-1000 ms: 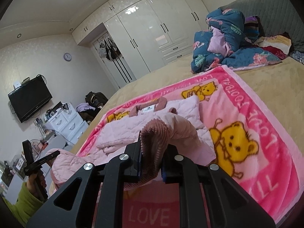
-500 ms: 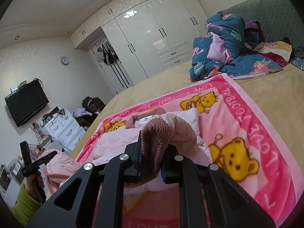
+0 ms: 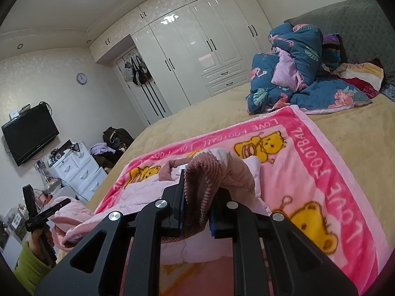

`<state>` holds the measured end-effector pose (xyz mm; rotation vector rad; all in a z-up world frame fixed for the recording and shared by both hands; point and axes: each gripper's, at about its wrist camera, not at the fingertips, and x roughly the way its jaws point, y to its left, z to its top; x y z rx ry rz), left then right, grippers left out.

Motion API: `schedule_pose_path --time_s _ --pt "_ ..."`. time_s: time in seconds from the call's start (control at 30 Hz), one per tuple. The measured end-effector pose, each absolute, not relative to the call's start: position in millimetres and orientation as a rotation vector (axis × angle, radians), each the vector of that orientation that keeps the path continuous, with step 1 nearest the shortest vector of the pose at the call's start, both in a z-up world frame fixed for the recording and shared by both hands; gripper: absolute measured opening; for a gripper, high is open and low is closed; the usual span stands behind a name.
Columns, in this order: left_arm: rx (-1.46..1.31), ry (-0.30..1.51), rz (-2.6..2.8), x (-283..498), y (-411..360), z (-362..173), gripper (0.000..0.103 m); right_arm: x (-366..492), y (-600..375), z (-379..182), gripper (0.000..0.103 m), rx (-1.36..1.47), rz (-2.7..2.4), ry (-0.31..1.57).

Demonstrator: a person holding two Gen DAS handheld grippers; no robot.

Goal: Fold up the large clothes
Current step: 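Carry the held hem toward the collar with both tools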

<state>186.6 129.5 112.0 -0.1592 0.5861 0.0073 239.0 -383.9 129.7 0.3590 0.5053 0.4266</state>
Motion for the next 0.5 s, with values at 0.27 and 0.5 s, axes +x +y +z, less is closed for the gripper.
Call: schedule_pose_path --time_s 0.27,0.5 --pt "-0.143 0.602 0.024 213.8 132.7 111.7 0.008 262.5 -379.7 128.8 0.013 0.356 0.412 0.524" --pt "-0.137 0.616 0.040 237.1 134.2 108.4 0.008 289.4 -376.1 125.3 0.013 0.350 0.393 0.548"
